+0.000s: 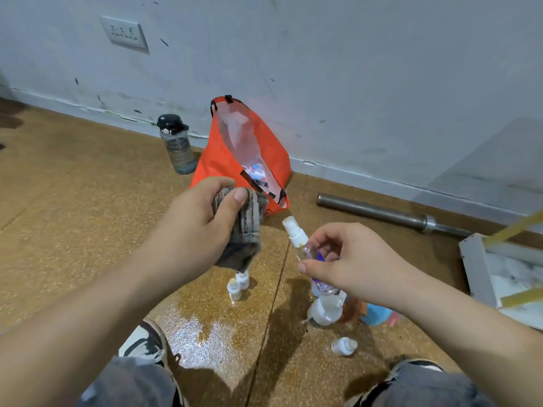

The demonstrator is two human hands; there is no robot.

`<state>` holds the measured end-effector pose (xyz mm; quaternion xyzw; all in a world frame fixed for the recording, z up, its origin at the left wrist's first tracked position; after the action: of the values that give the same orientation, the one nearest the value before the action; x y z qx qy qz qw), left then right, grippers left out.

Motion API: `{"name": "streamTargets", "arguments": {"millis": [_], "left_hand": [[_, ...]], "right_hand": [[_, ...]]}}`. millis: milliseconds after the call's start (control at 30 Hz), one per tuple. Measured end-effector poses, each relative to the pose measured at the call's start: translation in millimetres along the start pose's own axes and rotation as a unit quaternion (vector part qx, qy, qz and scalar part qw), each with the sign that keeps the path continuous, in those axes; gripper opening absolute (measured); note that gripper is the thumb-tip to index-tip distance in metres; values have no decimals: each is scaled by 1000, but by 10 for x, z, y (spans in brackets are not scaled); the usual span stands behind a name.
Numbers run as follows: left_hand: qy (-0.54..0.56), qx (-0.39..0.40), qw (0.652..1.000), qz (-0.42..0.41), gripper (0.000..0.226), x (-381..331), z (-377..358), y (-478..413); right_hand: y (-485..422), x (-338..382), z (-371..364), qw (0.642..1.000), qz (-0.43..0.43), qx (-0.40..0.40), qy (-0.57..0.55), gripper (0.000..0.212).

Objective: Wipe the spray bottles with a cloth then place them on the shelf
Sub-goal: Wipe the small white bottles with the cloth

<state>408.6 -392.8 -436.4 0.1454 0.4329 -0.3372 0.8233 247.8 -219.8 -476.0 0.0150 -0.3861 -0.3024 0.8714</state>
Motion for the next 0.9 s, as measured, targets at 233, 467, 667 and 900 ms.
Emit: {"name": "streamTargets", "arguments": {"millis": [233,467,667,900], "left_hand": [[-79,67,959,-265,44,-475,-430,115],[8,54,978,-199,43,-331,-705,-2],[66,-38,995,-67,33,-113,-560,-167],[210,-95,972,36,65,18,-233,-315]], "right_hand": [[-63,142,-31,991,68,46,-101,10],[37,200,17,986,75,71,-134,5],[35,186,-57,990,53,89,-100,38],[-31,110,72,988,23,55,-142,5]]}}
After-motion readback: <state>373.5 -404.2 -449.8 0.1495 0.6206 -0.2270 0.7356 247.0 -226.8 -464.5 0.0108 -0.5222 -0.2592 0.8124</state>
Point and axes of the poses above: each hand's wrist, its own y-axis away from the middle knuckle, its own z-axis out of the back of the hand, x = y × z, the point moved 6 cm from there along -y, towards the middle knuckle, and after that the axes turned 5 degrees about y, right-handed, at the moved point
